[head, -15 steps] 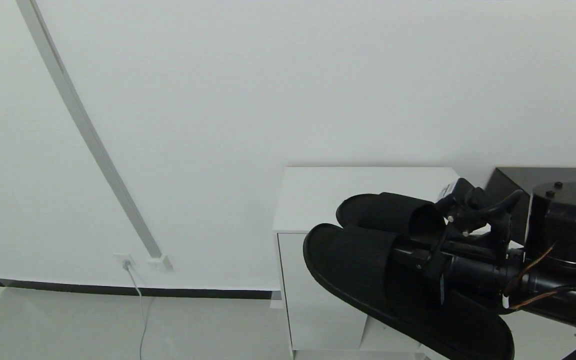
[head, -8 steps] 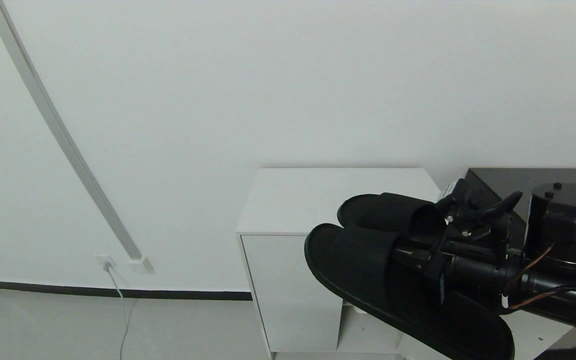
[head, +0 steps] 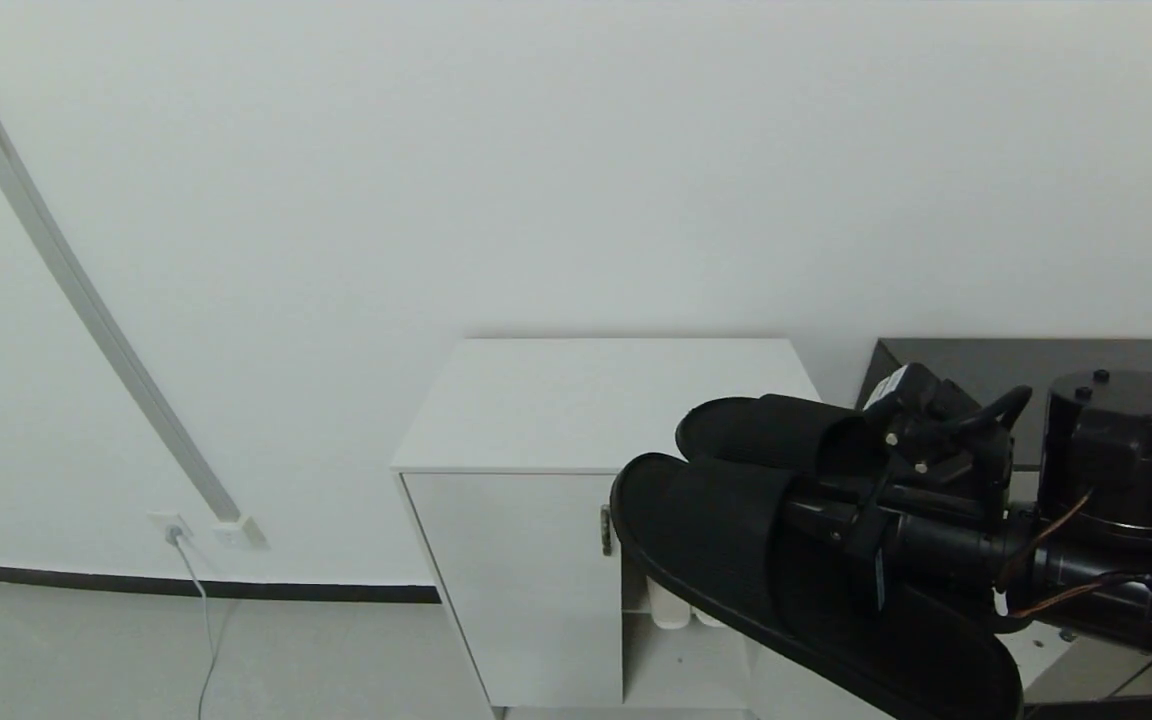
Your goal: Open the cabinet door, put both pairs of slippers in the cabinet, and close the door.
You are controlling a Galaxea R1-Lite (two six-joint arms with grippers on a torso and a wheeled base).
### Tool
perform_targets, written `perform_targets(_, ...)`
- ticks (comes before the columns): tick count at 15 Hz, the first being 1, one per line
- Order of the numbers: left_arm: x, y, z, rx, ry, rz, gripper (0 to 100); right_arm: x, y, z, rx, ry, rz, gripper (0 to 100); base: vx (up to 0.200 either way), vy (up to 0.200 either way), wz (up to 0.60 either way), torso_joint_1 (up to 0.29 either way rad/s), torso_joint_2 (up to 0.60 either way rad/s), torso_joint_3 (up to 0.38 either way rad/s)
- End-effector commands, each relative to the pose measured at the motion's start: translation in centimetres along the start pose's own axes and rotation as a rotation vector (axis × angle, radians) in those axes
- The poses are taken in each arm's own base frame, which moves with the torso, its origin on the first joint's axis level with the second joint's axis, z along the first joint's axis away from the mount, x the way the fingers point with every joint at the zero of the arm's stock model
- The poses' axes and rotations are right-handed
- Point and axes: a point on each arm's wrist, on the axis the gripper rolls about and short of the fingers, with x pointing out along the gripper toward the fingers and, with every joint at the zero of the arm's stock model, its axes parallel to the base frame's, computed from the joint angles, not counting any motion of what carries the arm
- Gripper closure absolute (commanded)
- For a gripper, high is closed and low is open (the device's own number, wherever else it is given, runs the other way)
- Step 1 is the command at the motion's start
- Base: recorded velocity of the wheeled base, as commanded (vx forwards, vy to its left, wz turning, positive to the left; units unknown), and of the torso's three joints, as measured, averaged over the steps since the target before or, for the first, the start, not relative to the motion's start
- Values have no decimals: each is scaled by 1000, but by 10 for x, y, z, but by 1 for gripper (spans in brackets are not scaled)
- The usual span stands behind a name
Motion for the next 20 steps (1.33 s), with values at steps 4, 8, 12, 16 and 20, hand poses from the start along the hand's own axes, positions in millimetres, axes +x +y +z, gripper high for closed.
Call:
perform_targets(4, 0, 0, 0, 0, 0, 0, 100, 1, 1, -5, -1, 16, 7, 100, 0, 0, 0, 0, 0, 0)
perform_targets(8, 0, 0, 0, -2, 0, 0, 100, 1, 2, -5, -3, 17, 13, 100, 0, 0, 0, 0, 0, 0)
perform_targets(12, 0, 0, 0, -2, 0, 0, 100, 2, 2, -7, -1, 23, 14, 100, 0, 0, 0, 0, 0, 0)
perform_targets(16, 0, 0, 0, -3, 0, 0, 100, 3, 4, -13, -10, 0, 13, 100, 0, 0, 0, 0, 0, 0)
perform_targets(20, 0, 0, 0, -5, 0, 0, 100, 4, 7, -18, -11, 2, 20, 100, 0, 0, 0, 0, 0, 0)
